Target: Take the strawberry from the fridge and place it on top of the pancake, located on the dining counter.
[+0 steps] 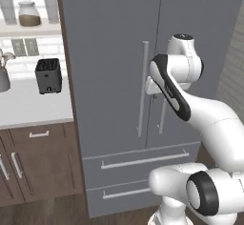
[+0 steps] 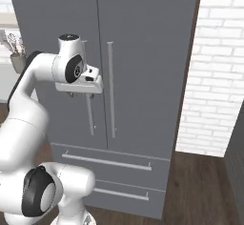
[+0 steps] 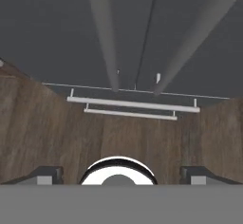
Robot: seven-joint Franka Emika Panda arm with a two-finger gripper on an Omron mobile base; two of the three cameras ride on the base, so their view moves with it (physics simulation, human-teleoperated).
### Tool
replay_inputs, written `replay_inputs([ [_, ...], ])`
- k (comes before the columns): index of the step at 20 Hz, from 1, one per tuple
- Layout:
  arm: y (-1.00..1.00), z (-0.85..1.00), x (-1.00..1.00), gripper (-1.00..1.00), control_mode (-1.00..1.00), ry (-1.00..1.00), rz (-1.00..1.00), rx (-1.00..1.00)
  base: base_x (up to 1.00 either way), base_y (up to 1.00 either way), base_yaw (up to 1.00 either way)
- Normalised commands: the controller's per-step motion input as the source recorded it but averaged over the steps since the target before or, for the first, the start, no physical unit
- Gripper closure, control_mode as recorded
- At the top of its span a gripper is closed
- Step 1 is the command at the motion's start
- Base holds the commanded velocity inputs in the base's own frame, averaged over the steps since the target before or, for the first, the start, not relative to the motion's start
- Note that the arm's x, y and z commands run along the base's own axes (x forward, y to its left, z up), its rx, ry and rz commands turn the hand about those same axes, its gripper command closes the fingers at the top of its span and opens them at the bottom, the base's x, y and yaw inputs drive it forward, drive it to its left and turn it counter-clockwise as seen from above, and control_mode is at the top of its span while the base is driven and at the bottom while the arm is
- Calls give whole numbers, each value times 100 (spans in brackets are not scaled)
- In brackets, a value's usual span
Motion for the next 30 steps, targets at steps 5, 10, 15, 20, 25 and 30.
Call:
replay_inputs([
  [5, 0, 0, 0, -100, 100, 0, 0, 0, -55, -18, -6],
  [10, 0, 0, 0, -100, 100, 0, 0, 0, -17, -25, -5],
  [15, 0, 0, 0, -100, 100, 0, 0, 0, 5, -12, 1],
  [20, -1, 0, 1, -100, -100, 0, 1, 0, 1, -2, 1],
  [25, -35, -9, 80, -100, -100, -27, 5, -1, 0, 0, 0],
  [30, -37, -4, 77, -100, -100, -36, 8, 0, 0, 0, 0],
])
